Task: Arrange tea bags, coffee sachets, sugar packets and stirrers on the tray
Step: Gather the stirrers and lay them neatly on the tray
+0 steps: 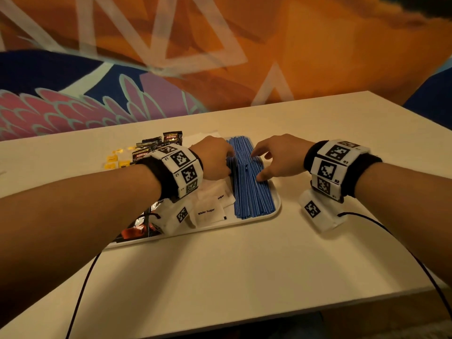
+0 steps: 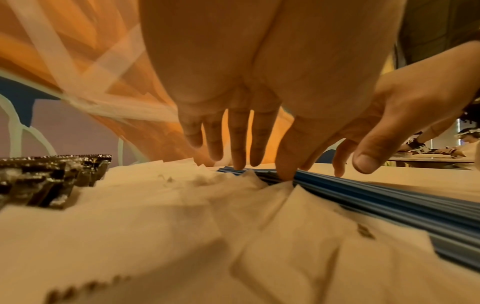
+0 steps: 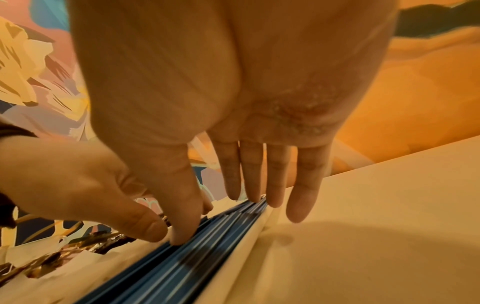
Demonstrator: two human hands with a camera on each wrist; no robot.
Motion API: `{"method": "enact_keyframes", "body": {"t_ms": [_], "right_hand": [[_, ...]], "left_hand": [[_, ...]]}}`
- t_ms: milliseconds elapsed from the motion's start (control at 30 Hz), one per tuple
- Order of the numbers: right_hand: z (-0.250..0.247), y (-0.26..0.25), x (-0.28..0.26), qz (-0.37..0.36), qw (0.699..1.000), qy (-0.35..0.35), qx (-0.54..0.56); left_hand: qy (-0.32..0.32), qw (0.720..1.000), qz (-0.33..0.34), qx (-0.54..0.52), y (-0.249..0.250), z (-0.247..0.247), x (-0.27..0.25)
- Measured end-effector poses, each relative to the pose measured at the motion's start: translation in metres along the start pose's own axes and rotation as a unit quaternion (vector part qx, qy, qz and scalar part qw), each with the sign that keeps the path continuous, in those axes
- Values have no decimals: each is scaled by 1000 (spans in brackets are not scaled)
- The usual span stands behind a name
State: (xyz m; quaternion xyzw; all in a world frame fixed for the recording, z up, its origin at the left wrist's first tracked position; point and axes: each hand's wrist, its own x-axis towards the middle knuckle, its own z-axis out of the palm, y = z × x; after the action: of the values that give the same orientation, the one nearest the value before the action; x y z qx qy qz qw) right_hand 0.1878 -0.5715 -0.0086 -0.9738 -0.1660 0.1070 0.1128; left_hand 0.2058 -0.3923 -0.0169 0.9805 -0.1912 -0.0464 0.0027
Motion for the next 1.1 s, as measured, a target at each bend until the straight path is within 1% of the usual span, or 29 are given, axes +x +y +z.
{"method": "enact_keyframes", "body": {"t_ms": [200,367,533,667,767,867,967,1033,1100], "right_hand": [[2,-9,7,-33,999,11,-4],[6,-15,12,-55,998,-13,-36],[1,-12,9,-38,999,1,-11],[2,-11,7,-26,999,-11,-16],[2,-11,4,-26,1000,2,-2],[-2,-10,-3,-29,999,19,22],[-6,-8,-10,-18,999,25,25],[-9,-8,-14,7,1000,22,18],[-11,-7,-16,39,999,12,25]], "left_hand": [[-5,999,14,-34,2,1,6],[-2,999,22,-33,1,-2,10],[14,999,25,-26,-5,-2,12],[12,999,25,-31,-7,1,12],[32,998,22,-47,-11,-7,5],[40,998,8,-51,-23,-22,-12],[38,998,-23,-43,-43,-38,-37],[35,998,-56,-26,-61,-49,-57],[27,993,-112,-9,-83,-57,-76]]}}
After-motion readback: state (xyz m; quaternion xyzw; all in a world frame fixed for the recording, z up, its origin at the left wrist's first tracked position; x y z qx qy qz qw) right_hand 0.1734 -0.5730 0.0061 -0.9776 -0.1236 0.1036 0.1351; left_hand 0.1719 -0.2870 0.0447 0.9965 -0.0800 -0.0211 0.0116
